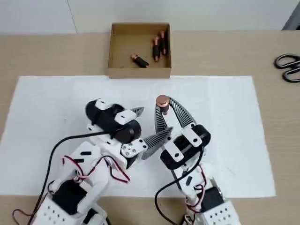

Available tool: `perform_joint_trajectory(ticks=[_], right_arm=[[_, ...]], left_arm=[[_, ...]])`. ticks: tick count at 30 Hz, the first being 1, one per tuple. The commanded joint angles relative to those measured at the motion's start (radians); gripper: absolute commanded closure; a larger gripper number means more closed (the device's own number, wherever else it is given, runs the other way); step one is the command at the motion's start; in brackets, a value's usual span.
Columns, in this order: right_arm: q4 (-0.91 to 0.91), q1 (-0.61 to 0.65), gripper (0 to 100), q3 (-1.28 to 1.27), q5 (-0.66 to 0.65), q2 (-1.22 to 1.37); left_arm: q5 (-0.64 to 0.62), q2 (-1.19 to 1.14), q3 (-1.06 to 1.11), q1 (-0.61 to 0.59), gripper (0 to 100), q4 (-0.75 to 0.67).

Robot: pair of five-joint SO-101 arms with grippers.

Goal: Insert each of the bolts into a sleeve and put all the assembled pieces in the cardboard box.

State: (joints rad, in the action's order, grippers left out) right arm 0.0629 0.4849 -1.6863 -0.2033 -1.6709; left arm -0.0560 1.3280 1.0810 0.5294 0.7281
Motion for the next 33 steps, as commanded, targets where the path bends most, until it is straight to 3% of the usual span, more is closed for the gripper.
perform_joint_trajectory(ticks=[1,10,14,17,24,30,33], right_arm=[[0.007,-0.002,99.4,0.0,-0.005,-0.015],[0.008,-0.064,99.4,0.002,-0.057,-0.016],[0.008,-0.067,99.4,0.02,-0.055,-0.016],[0.008,-0.101,99.4,0.094,-0.052,-0.012],[-0.002,-0.262,99.5,0.325,-0.052,0.125],[-0.018,-0.291,99.5,0.663,-0.052,0.536],[-0.137,-0.286,99.5,0.853,-0.052,0.788]], left_arm=[[0.009,0.005,-0.067,-0.097,68,0.011],[0.005,0.006,-0.09,-0.477,69,0.13],[0.008,0.057,-0.087,-0.603,84,0.13],[0.008,0.157,-0.081,-0.612,100,0.133],[0.009,0.333,-0.021,-0.609,99,0.236],[0.005,0.456,0.047,-0.609,99,0.247],[0.005,0.488,0.067,-0.609,99,0.247]])
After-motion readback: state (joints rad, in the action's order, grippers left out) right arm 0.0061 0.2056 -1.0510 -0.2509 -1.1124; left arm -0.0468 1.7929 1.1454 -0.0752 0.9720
